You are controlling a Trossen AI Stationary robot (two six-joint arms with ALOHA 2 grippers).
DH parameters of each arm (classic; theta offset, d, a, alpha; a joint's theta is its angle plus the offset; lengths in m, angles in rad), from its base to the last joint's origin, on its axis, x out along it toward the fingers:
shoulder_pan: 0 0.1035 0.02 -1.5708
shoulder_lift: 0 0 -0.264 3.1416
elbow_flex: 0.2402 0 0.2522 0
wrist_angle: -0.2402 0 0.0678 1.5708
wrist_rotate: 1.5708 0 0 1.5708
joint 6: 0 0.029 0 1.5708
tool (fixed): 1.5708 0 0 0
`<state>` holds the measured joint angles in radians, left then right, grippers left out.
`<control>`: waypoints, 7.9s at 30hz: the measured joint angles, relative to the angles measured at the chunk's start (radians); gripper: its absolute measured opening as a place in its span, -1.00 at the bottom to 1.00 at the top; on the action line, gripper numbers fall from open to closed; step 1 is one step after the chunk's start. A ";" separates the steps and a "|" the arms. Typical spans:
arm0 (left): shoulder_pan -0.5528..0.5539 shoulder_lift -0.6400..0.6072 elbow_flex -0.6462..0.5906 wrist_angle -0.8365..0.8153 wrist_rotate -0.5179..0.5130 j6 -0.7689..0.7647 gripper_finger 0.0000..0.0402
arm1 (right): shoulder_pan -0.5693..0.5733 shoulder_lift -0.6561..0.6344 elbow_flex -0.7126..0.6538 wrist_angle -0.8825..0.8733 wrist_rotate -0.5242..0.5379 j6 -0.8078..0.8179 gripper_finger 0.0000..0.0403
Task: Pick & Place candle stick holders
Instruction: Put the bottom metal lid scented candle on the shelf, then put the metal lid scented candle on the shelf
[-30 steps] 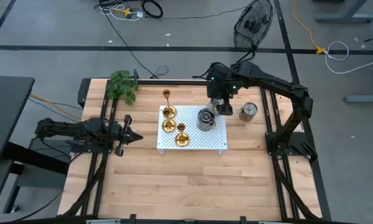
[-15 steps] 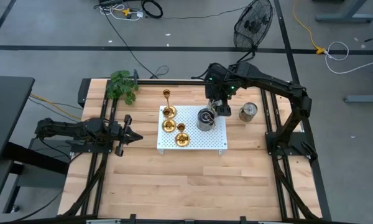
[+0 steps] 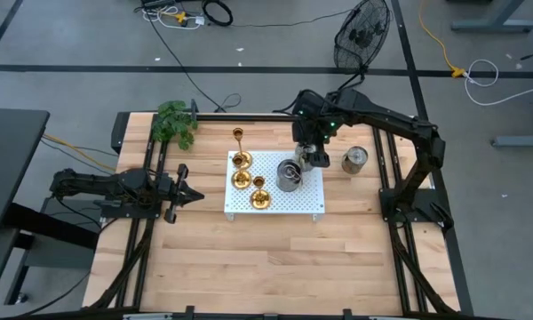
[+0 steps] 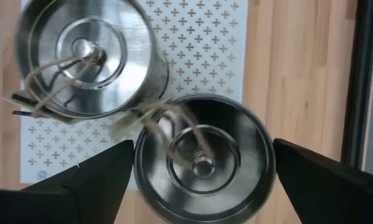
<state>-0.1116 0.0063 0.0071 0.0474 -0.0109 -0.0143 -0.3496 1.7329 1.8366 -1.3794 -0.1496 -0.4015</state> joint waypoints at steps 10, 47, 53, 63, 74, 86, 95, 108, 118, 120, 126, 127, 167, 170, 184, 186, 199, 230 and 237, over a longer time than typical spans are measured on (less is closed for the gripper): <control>0.000 0.000 0.000 0.000 0.000 0.000 -0.91 | 0.000 0.000 0.000 0.006 0.001 0.005 0.91; 0.000 0.000 0.000 0.000 0.000 0.000 -0.91 | 0.000 -0.129 0.000 -0.041 0.107 0.075 0.98; 0.000 0.000 0.000 0.000 0.000 0.000 -0.91 | 0.000 -0.170 -0.018 -0.077 0.203 0.104 0.98; 0.000 0.000 0.000 0.000 0.000 0.000 -0.91 | -0.038 -0.271 -0.280 -0.044 0.247 0.139 0.99; 0.000 0.000 0.000 0.000 0.000 0.000 -0.91 | -0.143 -0.312 -0.481 -0.013 0.292 0.168 0.99; 0.000 0.000 0.000 0.000 0.000 0.000 -0.91 | -0.283 -0.312 -0.632 0.027 0.331 0.376 0.99; 0.000 0.000 0.000 0.000 0.000 0.000 -0.91 | -0.331 -0.312 -0.690 0.054 0.313 0.482 0.99; 0.000 0.000 0.000 0.000 0.000 0.000 -0.91 | -0.396 -0.312 -0.765 0.143 0.248 0.521 0.99; 0.000 0.000 0.000 0.000 0.000 0.000 -0.91 | -0.414 -0.312 -0.840 0.221 0.233 0.521 0.99; 0.000 0.000 0.000 0.000 0.000 0.000 -0.91 | -0.416 -0.312 -0.855 0.234 0.218 0.520 0.99; 0.000 0.000 0.000 0.000 0.000 0.000 -0.91 | -0.417 -0.312 -0.890 0.286 0.216 0.517 0.99; 0.000 0.000 0.000 0.000 0.000 0.000 -0.91 | -0.417 -0.312 -0.897 0.295 0.216 0.517 0.99; 0.000 0.000 0.000 0.000 0.000 0.000 -0.91 | -0.417 -0.312 -0.945 0.357 0.210 0.487 0.99; 0.000 0.000 0.000 0.000 0.000 0.000 -0.91 | -0.417 -0.312 -0.945 0.357 0.210 0.487 0.99; 0.000 0.000 0.000 0.000 0.000 0.000 -0.91 | -0.417 -0.312 -0.945 0.357 0.209 0.484 0.84; 0.000 0.000 0.000 0.000 0.000 0.000 -0.91 | -0.417 -0.312 -0.945 0.357 0.209 0.484 0.85; 0.000 0.000 0.000 0.000 0.000 0.000 -0.91 | -0.416 -0.312 -0.943 0.320 0.196 0.459 0.84; 0.000 0.000 0.000 0.000 0.000 0.000 -0.91 | -0.305 -0.312 -0.499 -0.132 0.159 0.369 0.83; 0.000 0.000 0.000 0.000 0.000 0.000 -0.91 | -0.246 -0.312 -0.410 -0.196 0.159 0.366 0.83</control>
<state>-0.1116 0.0063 0.0073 0.0475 -0.0109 -0.0143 -0.5956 1.4208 1.4269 -1.5757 0.0093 -0.0353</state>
